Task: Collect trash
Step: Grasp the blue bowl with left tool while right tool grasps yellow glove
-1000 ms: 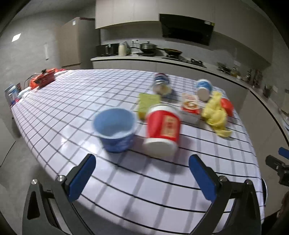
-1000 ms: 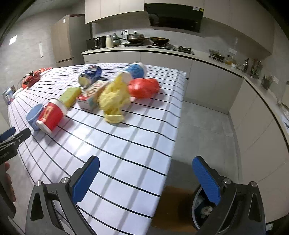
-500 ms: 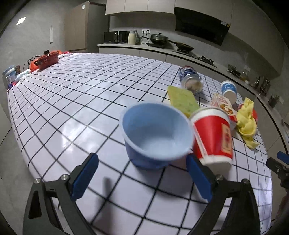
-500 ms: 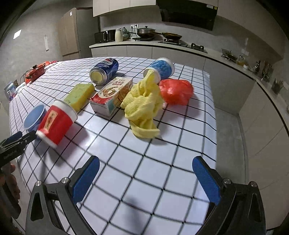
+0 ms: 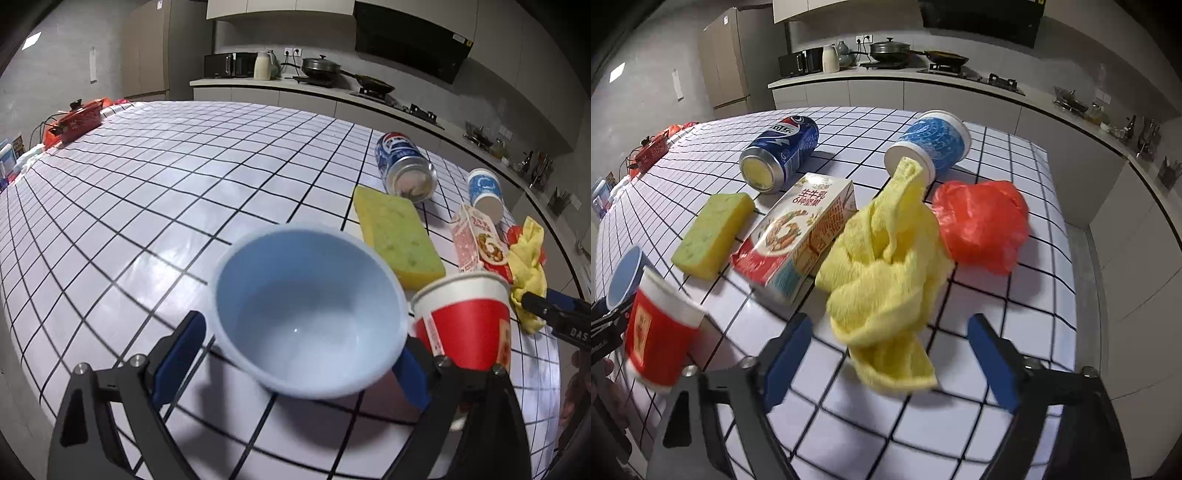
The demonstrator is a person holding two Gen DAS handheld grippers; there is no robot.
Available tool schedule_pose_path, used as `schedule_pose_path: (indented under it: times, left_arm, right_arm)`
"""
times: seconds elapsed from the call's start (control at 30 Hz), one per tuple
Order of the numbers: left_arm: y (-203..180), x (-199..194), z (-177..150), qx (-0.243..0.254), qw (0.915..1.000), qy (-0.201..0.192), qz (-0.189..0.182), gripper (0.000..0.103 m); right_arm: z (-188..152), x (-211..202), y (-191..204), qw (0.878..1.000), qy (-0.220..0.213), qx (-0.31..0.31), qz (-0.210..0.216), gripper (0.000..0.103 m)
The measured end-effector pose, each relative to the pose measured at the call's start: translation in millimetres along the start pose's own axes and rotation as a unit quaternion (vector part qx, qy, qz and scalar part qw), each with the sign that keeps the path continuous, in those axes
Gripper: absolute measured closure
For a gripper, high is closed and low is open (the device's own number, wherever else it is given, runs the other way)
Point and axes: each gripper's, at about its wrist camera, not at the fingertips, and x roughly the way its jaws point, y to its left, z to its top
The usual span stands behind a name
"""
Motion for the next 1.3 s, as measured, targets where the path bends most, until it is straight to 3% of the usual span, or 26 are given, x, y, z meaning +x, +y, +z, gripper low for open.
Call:
schedule_pose_path:
  times: [0.1,0.17,0.2,0.27,0.9,1.3]
  left_arm:
    - [-1,1,4,0.002,1.0000,0.000,-0.003,0.009]
    - [-3,5,5,0.005,0.9999,0.008,-0.005,0.011]
    - [-3,6,5,0.003,0.9999,0.009,-0.009,0.023]
    - [-1,6,4,0.003,0.9999,0.009,-0.010,0.024]
    - [-13,-44,-18,0.016,0.9997,-0.021,0.000,0.025]
    - [-65,-82,-52,0.030,0.9988,-0.026,-0.028,0.025]
  right_arm:
    - [4,7,2,1.000,0.005,0.001,0.006,0.039]
    - [5,12,3,1.000,0.010,0.002,0.015,0.059]
    - [6,12,4,1.000,0.009,0.002,0.016,0.059]
    - [5,11,5,1.000,0.007,0.003,0.020,0.064]
    - [-37,-52,3,0.999,-0.025,0.000,0.040,0.068]
    - [-87,-109,-21,0.998,-0.038,0.008,0.045,0.068]
